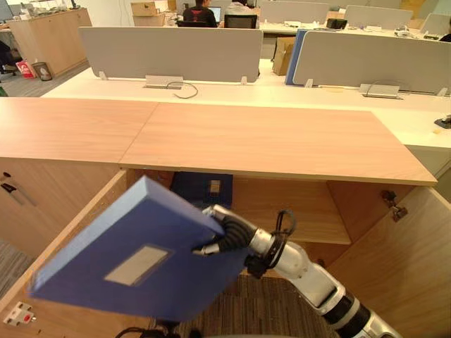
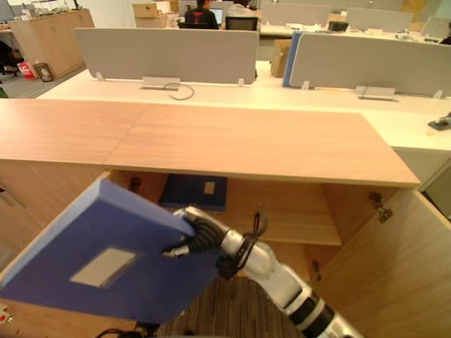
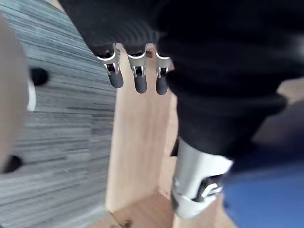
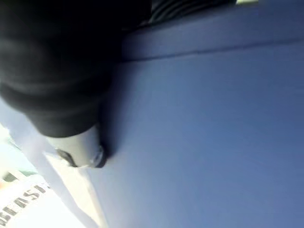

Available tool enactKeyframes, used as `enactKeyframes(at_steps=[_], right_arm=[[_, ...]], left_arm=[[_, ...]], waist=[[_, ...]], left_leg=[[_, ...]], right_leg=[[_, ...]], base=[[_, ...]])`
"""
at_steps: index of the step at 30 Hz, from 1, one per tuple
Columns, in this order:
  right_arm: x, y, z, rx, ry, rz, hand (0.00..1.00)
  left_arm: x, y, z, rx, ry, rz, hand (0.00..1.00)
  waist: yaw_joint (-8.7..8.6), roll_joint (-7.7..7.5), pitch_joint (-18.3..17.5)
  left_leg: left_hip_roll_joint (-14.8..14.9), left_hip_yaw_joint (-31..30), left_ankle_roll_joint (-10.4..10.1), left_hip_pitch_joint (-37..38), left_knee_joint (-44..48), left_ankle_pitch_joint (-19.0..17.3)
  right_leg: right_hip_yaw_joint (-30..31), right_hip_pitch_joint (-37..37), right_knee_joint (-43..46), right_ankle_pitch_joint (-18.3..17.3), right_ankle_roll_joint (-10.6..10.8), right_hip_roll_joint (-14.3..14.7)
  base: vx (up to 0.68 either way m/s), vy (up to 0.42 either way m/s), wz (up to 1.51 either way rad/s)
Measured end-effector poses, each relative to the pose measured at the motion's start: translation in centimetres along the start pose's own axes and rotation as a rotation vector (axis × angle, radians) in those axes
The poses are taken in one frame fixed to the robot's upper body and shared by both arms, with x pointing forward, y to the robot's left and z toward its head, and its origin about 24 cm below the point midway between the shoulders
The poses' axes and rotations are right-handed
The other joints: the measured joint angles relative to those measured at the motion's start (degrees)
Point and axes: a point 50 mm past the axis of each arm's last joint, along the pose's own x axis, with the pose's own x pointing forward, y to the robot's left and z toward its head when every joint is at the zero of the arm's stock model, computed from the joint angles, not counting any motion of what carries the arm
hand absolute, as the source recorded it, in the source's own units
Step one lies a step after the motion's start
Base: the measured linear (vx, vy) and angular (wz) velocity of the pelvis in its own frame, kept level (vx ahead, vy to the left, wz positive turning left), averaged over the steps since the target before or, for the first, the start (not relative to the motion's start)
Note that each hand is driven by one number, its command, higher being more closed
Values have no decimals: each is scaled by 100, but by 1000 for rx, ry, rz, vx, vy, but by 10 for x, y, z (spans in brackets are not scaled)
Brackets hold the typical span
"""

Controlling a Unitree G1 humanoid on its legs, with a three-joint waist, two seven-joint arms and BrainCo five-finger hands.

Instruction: Walk over to the cabinet, pick up the folder, carry it to the office cabinet, place the folder inside the office cabinet, then close the office cabinet door

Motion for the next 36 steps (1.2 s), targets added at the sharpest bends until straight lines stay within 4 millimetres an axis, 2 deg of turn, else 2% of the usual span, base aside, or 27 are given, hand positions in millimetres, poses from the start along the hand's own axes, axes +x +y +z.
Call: enactKeyframes(at_steps=[3,4,7,9,12,15,17,21,24,26,27,29,32,33,36], right_arm=[[-1,15,-21,-92,97,92,100],[-6,26,-36,-104,166,151,100],[-22,35,-72,-89,344,214,100],[-26,39,-83,-69,398,221,100],[-33,41,-100,-99,479,256,100],[-47,48,-124,-134,622,303,100],[-57,47,-136,-148,699,282,100],[-57,37,-148,-166,778,242,100],[-70,21,-162,-82,900,107,100],[-93,7,-176,132,1020,-107,100],[-108,2,-183,284,1074,-274,100],[-125,-6,-189,509,1096,-563,100],[-128,-16,-191,743,1028,-837,100],[-123,-24,-190,891,941,-997,100],[-106,-42,-185,1095,746,-1230,100]], left_arm=[[2,17,-2,21,30,66,0],[3,22,-2,16,34,88,0],[6,36,-5,8,72,147,0],[7,41,-7,8,97,163,0],[6,50,-14,13,144,199,0],[0,56,-30,0,223,235,0],[-1,57,-31,-16,223,247,0],[0,55,-31,-13,221,252,0],[3,54,-27,-36,195,270,0],[6,53,-22,-51,173,272,0],[8,52,-20,-64,162,274,0],[10,50,-17,-88,147,278,0],[13,49,-15,-104,143,277,0],[14,48,-14,-130,138,282,0],[14,46,-16,-162,138,307,0]], waist=[[36,-9,32],[52,-25,45],[56,-39,157],[21,-35,176],[27,-65,196],[44,-75,286],[75,-56,419],[83,16,572],[127,76,819],[151,134,1034],[148,170,1096],[163,247,1266],[168,306,1434],[177,343,1490],[203,395,1616]], left_leg=[[6,-13,-6,23,0,-12],[6,-16,-8,24,0,-18],[-14,-19,1,23,1,-31],[-30,-15,12,25,1,-47],[-43,-13,19,43,2,-71],[-49,-14,34,65,4,-78],[-51,-18,38,77,5,-76],[-95,-38,43,77,6,-73],[-132,-98,49,46,14,-70],[-184,-238,72,-11,32,-54],[-215,-313,106,-101,32,-30],[-227,-362,128,-197,33,-16],[-261,-385,129,-259,33,-15],[-251,-388,130,-334,33,-14],[-228,-390,128,-392,32,-13]], right_leg=[[-1,46,-33,1,0,12],[-1,50,-35,1,0,14],[-3,50,-38,-1,3,6],[-2,50,-39,-2,10,5],[-2,66,-40,4,49,-2],[-8,83,-41,-7,59,-5],[-23,95,-41,-9,62,-5],[-33,95,-44,-13,67,-17],[-83,91,-44,-13,71,-45],[-192,85,-57,-15,78,-80],[-260,45,-75,-18,83,-101],[-311,-11,-94,-15,85,-124],[-336,-46,-127,-4,100,-130],[-339,-121,-128,-3,100,-116],[-341,-163,-125,1,105,-91]], base=[[0,0,0],[0,0,0],[0,0,0],[0,0,0],[0,0,0],[0,0,0],[0,0,0],[-2,2,1],[-26,11,10],[-25,15,24],[-9,10,26],[9,7,17],[18,3,5],[0,0,0],[25,-26,-1]])
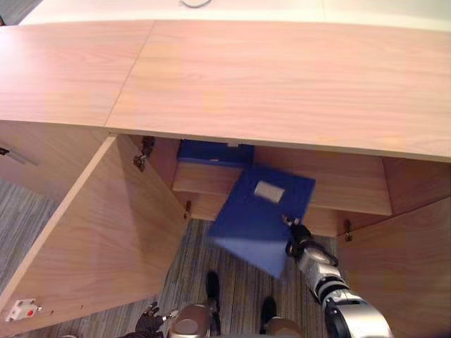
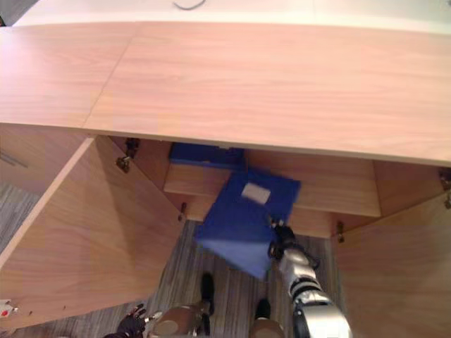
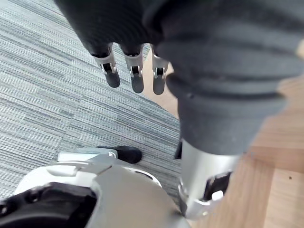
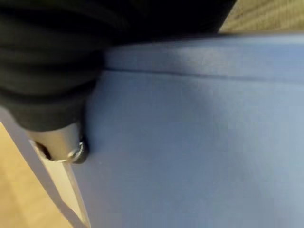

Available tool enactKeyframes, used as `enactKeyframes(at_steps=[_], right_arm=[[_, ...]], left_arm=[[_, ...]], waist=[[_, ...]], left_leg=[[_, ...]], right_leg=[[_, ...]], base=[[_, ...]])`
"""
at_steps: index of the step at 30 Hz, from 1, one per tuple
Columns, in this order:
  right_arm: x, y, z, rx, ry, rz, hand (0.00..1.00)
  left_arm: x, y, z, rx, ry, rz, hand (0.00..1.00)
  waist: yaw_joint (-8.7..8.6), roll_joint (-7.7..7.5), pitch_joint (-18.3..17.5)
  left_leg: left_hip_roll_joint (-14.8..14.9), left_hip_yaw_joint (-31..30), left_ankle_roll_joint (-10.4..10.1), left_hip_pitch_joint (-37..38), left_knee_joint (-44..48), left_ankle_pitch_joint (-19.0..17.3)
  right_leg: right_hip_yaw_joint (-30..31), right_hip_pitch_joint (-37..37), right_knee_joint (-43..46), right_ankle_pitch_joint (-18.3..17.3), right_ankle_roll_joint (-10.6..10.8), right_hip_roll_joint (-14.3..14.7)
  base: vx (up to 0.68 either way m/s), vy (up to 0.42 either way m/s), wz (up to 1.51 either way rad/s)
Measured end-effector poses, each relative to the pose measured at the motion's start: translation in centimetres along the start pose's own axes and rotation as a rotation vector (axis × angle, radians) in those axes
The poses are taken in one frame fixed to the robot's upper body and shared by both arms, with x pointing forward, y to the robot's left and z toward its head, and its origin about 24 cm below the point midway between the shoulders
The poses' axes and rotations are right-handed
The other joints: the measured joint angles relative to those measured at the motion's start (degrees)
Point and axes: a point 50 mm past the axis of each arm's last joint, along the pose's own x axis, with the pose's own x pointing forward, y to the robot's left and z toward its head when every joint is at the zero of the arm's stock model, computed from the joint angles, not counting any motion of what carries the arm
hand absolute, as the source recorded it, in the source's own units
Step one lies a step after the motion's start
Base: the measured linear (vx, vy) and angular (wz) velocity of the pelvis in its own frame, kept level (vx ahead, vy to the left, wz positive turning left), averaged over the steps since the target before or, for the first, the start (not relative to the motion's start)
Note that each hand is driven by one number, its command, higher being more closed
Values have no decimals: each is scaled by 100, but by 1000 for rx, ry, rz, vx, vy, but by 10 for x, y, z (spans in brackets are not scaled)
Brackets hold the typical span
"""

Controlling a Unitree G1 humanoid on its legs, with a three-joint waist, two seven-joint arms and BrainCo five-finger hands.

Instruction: Walk over to the cabinet, pick up the folder, carry it to the office cabinet, place the folder inside the office cabinet, then close the office cabinet door

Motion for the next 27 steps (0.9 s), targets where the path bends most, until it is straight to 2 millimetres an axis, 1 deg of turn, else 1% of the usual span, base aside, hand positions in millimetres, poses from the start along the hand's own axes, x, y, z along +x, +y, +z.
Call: enactKeyframes(at_steps=[1,3,4,5,6,7,8,9,10,11,12,14,15,17,19,21,23,26,27], right_arm=[[1,8,6,72,-25,8,100],[1,17,14,145,-59,31,100],[1,27,21,215,-85,64,100],[1,33,27,246,-103,81,100],[0,42,40,320,-148,119,100],[-2,54,58,403,-206,168,100],[-3,62,73,463,-253,204,100],[-5,67,82,502,-275,222,100],[-7,72,97,565,-315,249,100],[-11,79,111,598,-360,278,100],[-13,82,117,611,-380,293,100],[-20,99,145,664,-449,351,100],[-22,103,151,682,-459,365,100],[-28,116,172,752,-488,397,100],[-32,121,184,777,-503,400,100],[-33,118,193,817,-514,389,100],[-35,114,207,865,-543,369,100],[-44,110,239,917,-609,379,100],[-51,107,258,958,-646,390,100]], left_arm=[[0,-1,-1,-13,1,9,0],[0,-1,-1,-19,2,18,0],[0,-2,0,-40,-4,23,0],[1,-3,1,-51,-6,25,0],[2,-6,5,-63,-18,24,0],[4,-8,12,-73,-39,22,0],[6,-12,19,-96,-58,18,0],[7,-13,23,-111,-71,17,0],[7,-15,26,-145,-85,19,0],[7,-15,27,-167,-89,22,0],[7,-15,27,-174,-90,25,0],[7,-16,28,-210,-98,32,0],[7,-15,28,-224,-98,35,0],[8,-15,31,-258,-103,46,0],[9,-16,33,-287,-99,51,0],[10,-18,35,-313,-99,58,0],[10,-19,36,-334,-101,63,0],[12,-22,40,-347,-107,63,0],[12,-24,41,-349,-110,59,0]], waist=[[20,12,41],[33,26,99],[37,57,188],[41,77,248],[33,109,306],[33,127,441],[38,119,619],[40,128,705],[47,122,782],[61,125,789],[59,126,796],[37,136,859],[30,134,864],[35,119,888],[33,100,934],[31,97,991],[31,98,994],[43,97,998],[61,97,999]], left_leg=[[8,-2,-2,-2,-1,-1],[17,-2,-6,-3,0,-4],[31,9,-21,-7,4,-15],[40,16,-22,-16,6,-15],[102,23,-22,-193,94,-18],[135,-1,-21,-519,463,-123],[145,-9,8,-750,884,-279],[154,-13,16,-897,1180,-418],[162,-8,43,-1183,1731,-686],[164,4,64,-1484,2268,-940],[165,10,70,-1608,2495,-1043],[216,108,122,-2169,3414,-1485],[231,137,137,-2324,3640,-1586],[302,292,186,-2906,4336,-1860],[310,379,229,-3226,4654,-1961],[317,418,239,-3472,4927,-2058],[347,408,279,-3801,5200,-2124],[363,348,303,-4279,5528,-2152],[362,327,304,-4505,5638,-2152]], right_leg=[[0,2,-5,-1,-1,7],[0,2,-8,-5,-3,12],[-2,-17,22,-18,-5,11],[-4,-41,56,-26,-5,9],[-4,-258,307,-92,-22,-29],[-11,-625,781,-224,-39,-75],[-10,-834,1189,-369,-41,-139],[-9,-966,1460,-484,-31,-185],[-4,-1217,1964,-708,-43,-277],[18,-1486,2440,-933,-41,-374],[34,-1602,2644,-1036,-35,-415],[192,-2207,3478,-1465,-19,-552],[260,-2371,3715,-1553,-13,-579],[513,-3054,4487,-1808,3,-657],[677,-3464,4887,-1926,28,-711],[772,-3743,5195,-2022,34,-747],[793,-4056,5446,-2103,35,-767],[782,-4495,5776,-2194,49,-804],[777,-4716,5903,-2216,52,-824]], base=[[37,-44,-1],[2,-12,-2],[-7,-18,-5],[-34,-13,-5],[-74,2,2],[-134,0,10],[-110,1,14],[-166,-5,10],[-158,-4,6],[-158,-4,3],[-161,4,-1],[-206,18,-14],[-192,25,-22],[-162,23,-23],[-118,25,-16],[-80,23,-5],[-58,25,5],[-40,11,13],[-38,5,13]])
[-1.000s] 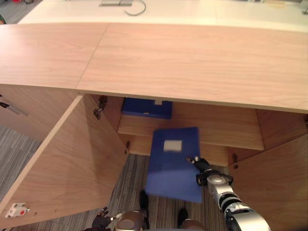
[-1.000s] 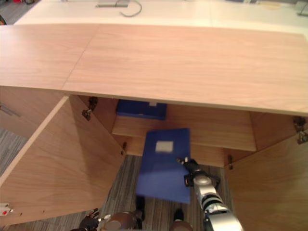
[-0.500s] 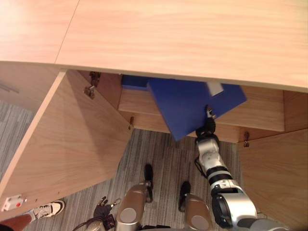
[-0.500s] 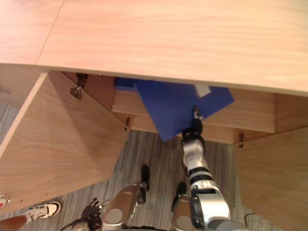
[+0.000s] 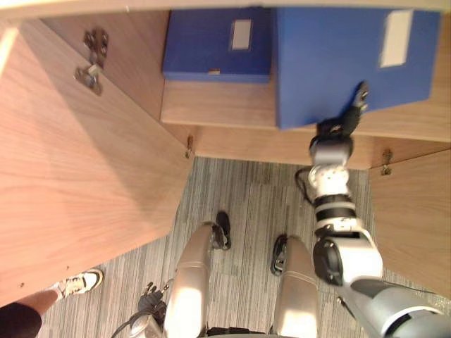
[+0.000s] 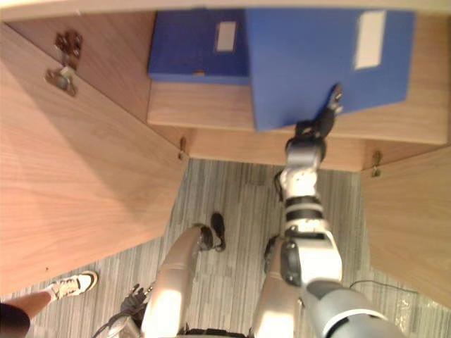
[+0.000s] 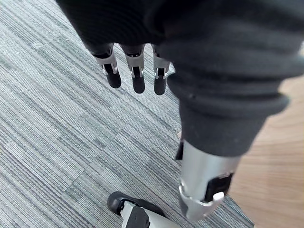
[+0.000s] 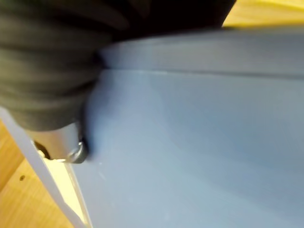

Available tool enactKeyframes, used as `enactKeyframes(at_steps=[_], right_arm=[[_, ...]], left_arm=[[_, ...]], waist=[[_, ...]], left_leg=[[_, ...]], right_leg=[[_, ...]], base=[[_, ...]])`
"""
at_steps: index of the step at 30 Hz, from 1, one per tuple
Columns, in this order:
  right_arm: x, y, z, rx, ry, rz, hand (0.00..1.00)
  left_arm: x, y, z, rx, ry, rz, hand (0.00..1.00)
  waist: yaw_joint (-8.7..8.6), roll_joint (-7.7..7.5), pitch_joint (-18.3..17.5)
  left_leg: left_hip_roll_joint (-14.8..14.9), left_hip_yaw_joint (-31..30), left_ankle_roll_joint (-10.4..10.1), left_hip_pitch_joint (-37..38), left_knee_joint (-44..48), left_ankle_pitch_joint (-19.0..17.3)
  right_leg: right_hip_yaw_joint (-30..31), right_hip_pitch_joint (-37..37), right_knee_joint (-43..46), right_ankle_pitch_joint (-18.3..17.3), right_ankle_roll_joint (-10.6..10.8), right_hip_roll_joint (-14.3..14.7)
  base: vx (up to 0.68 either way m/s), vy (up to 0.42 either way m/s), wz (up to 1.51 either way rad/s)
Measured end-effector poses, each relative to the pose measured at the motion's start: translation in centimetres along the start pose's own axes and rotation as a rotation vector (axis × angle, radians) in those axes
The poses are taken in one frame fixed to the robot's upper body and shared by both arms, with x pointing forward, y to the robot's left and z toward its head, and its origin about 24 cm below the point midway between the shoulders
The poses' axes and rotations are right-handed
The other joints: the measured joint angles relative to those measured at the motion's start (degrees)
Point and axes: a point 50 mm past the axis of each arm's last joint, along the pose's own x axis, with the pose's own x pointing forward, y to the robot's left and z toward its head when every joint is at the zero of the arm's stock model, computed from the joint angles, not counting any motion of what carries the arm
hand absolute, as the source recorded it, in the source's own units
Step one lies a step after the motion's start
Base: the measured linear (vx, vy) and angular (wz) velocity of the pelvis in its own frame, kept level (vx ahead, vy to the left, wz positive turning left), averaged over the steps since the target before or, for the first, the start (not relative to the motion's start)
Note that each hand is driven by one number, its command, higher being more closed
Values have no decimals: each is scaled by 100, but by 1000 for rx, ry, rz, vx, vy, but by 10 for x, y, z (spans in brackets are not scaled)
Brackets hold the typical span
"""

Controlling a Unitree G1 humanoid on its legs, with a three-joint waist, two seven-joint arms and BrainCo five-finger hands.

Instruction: Walk over to the cabinet, pick up the folder, carry it to the office cabinet, place the folder inside the office cabinet, then close the office cabinet door

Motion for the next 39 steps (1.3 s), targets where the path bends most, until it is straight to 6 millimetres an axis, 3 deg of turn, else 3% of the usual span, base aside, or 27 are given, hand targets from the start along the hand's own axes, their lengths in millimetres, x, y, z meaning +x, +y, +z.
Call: enactKeyframes(at_steps=[3,8,10,17,22,24,31,36,37,39], right_arm=[[11,16,20,52,-50,15,100],[30,45,74,184,-163,10,100],[36,51,83,180,-180,-15,100],[44,77,90,24,-142,-25,100],[44,109,94,45,-132,13,100],[44,124,106,21,-163,32,100],[41,145,121,34,-206,42,100],[41,147,124,20,-225,49,100],[41,148,126,17,-234,51,0],[40,152,127,13,-237,62,0]], left_arm=[[0,-3,1,1,-3,-7,0],[1,-7,2,42,-14,-31,0],[0,-9,3,58,-17,-40,0],[0,-15,7,96,-45,-64,0],[-1,-19,12,111,-85,-85,0],[-3,-19,15,96,-108,-87,0],[-6,-18,12,71,-112,-69,0],[-8,-17,12,57,-116,-67,0],[-8,-18,13,62,-118,-74,0],[-9,-17,12,70,-119,-78,0]], waist=[[37,0,2],[46,10,1],[56,53,24],[64,104,44],[67,116,50],[65,120,52],[13,195,87],[-6,215,97],[-5,221,101],[1,223,101]], left_leg=[[-17,-18,6,-194,78,6],[-177,-103,75,-713,145,114],[-182,-142,81,-864,204,125],[-245,-163,74,-1097,71,245],[-264,-171,46,-1115,-199,373],[-277,-169,48,-1095,-383,459],[-312,-179,39,-1082,-542,541],[-311,-230,6,-1173,-521,568],[-311,-232,5,-1201,-505,569],[-308,-240,3,-1286,-473,581]], right_leg=[[-9,-181,104,-11,8,-35],[-77,-662,311,-46,23,-216],[-115,-766,351,-47,22,-230],[-150,-1013,333,-37,11,-290],[-192,-1073,160,23,-56,-285],[-233,-1071,21,81,-81,-282],[-263,-1083,-68,115,-83,-287],[-305,-1152,-22,113,-82,-283],[-304,-1186,5,113,-82,-285],[-304,-1267,47,113,-82,-287]], base=[[-39,5,10],[-38,-2,20],[-2,-16,14],[12,-37,8],[49,-55,4],[66,-41,3],[45,-22,2],[6,-18,3],[8,-34,3],[3,-29,3]])
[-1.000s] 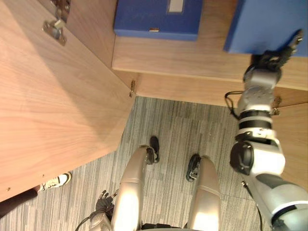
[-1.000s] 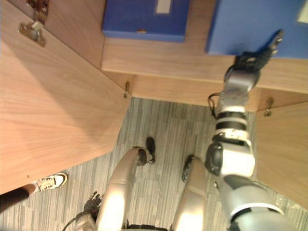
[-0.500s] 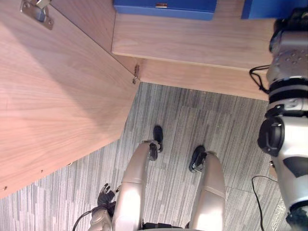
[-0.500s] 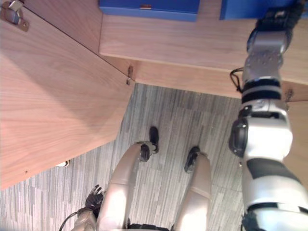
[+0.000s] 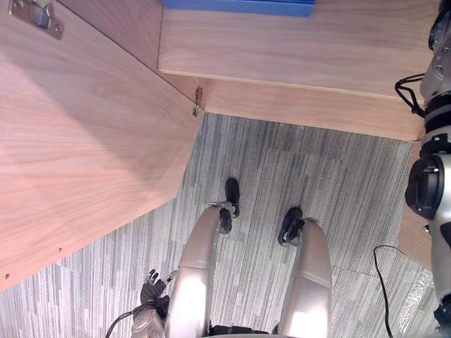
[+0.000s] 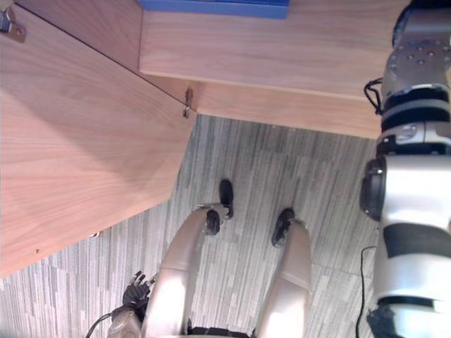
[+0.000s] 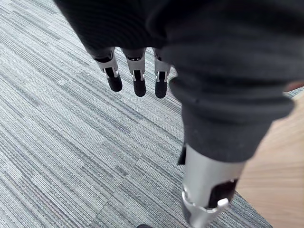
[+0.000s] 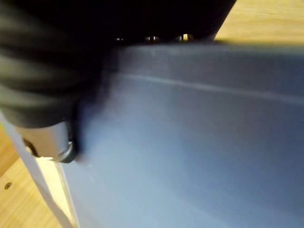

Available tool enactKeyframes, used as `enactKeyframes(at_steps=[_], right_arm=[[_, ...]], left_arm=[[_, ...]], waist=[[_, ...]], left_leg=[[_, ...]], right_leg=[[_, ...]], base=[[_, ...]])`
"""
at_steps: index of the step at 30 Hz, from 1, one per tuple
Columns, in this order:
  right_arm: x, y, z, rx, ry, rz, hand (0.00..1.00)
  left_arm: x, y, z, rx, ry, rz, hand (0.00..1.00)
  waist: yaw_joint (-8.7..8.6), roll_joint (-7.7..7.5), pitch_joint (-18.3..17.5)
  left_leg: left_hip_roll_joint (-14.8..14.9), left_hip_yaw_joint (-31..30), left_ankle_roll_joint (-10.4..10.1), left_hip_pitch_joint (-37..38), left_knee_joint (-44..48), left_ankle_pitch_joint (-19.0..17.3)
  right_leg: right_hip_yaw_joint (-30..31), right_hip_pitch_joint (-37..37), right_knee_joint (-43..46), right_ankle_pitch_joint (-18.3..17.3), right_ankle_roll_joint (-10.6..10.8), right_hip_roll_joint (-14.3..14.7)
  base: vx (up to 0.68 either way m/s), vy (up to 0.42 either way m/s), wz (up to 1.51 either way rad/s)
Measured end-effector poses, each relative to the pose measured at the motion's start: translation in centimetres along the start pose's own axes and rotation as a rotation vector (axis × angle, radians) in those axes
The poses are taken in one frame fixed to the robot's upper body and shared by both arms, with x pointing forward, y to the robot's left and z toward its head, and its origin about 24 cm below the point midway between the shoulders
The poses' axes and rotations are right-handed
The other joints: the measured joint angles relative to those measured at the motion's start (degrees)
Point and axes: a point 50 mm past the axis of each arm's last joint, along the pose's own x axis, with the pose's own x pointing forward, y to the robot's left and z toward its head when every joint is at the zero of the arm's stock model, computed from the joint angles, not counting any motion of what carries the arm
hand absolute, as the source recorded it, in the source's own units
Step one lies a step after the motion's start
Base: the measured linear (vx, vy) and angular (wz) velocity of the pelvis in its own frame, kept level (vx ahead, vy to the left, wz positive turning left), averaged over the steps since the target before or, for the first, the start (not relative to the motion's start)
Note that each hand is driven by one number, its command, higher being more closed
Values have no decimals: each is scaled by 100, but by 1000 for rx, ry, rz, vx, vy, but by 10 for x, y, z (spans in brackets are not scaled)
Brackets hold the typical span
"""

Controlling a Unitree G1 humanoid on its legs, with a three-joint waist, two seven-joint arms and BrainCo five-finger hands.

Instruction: Walk over to the cabinet, pick up the folder, carry it to the office cabinet, place the folder inside the office cabinet, then close the office cabinet door

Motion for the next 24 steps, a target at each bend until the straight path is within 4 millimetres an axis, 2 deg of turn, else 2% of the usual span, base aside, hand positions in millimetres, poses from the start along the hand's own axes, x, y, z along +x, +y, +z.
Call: enactKeyframes(at_steps=[2,5,10,15,17,18,19,24], right_arm=[[0,6,5,0,-11,16,0],[1,8,7,-99,-9,48,0],[2,16,12,-448,-28,124,0],[6,13,14,-754,-33,146,0],[9,5,14,-957,-19,154,0],[10,2,13,-1007,-9,151,0],[11,-7,12,-1093,14,130,0],[14,-27,11,-1300,50,91,0]], left_arm=[[0,-3,2,-5,-8,-11,0],[0,-4,3,-10,-8,-21,0],[-5,1,1,19,-13,-30,0],[-5,2,2,44,-15,-40,0],[-5,3,4,66,-17,-53,0],[-6,3,4,69,-18,-58,0],[-7,5,4,71,-20,-65,0],[-13,12,1,84,-18,-72,0]], waist=[[18,43,48],[58,52,68],[46,50,69],[52,48,70],[76,45,72],[78,44,72],[83,43,73],[92,43,72]], left_leg=[[4,-15,1,-55,66,6],[5,-18,3,-90,85,30],[-14,-4,22,-81,-28,110],[-14,-1,10,-61,-118,167],[-7,-1,5,-30,-143,173],[-4,-1,5,-6,-153,173],[-3,-1,-4,92,-212,180],[-15,-30,-23,461,-520,269]], right_leg=[[-1,-46,62,-1,1,-3],[0,-88,112,-3,-3,-9],[0,-113,89,26,-47,-24],[-10,-117,40,49,-69,-15],[-18,-85,17,51,-71,-7],[-23,-55,3,51,-71,-4],[-36,34,-55,60,-80,2],[-150,424,-346,133,-100,20]], base=[[1,-20,3],[0,0,0],[0,0,0],[21,-34,1],[38,-40,0],[38,-38,-2],[38,-33,-2],[27,-21,1]])
